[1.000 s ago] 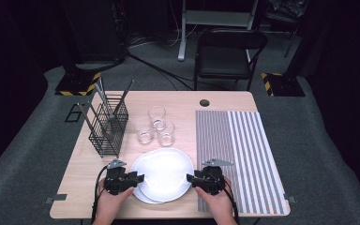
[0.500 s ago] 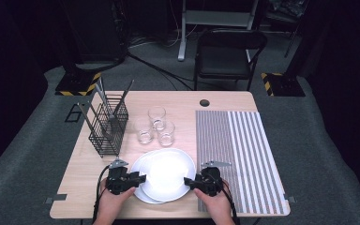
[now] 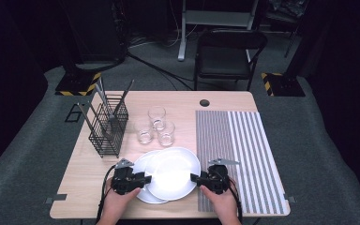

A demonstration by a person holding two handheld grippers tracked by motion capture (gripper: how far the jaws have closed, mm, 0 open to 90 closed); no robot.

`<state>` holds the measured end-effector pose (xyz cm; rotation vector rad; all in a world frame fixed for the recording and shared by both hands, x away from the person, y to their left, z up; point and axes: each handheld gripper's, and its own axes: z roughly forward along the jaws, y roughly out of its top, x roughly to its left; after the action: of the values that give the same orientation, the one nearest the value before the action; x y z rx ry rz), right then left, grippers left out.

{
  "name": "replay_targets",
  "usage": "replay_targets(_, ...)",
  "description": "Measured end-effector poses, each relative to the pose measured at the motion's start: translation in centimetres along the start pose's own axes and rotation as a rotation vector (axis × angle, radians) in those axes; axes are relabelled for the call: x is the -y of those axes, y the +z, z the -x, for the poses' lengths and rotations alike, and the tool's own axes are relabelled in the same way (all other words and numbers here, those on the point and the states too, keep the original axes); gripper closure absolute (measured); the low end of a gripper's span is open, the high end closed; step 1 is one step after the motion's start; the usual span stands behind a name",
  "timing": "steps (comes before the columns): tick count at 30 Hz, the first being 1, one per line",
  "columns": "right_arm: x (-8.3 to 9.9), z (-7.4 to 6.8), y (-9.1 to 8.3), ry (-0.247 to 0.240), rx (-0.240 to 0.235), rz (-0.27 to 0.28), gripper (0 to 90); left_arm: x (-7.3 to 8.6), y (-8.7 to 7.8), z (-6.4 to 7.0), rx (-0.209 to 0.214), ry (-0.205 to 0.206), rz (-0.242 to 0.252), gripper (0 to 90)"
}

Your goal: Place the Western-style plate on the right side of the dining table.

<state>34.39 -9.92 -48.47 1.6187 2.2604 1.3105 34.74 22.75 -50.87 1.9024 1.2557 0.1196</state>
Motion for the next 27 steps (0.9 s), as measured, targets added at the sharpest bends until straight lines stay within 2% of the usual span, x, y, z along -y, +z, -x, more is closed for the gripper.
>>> replay_targets(6,0.1,0.5,-0.3,-0.007,0.018,0.006,63.3,-0.1,0.2,0.3,0.010,0.005,-0.006,57.2)
replay_targets(9,0.2,0.7,-0.5,0.007,0.020,0.003,64.5,-0.1,0.4,0.5,0.013,0.006,-0.004,57.3)
replay_targets(19,0.6,1.3,-0.8,0.022,0.028,0.017,65.2,-0.3,0.7,0.7,0.028,0.021,-0.012,57.4)
replay_targets(27,0.9,1.3,-0.8,0.013,0.032,0.026,64.5,-0.3,0.7,0.7,0.016,0.021,-0.007,57.4)
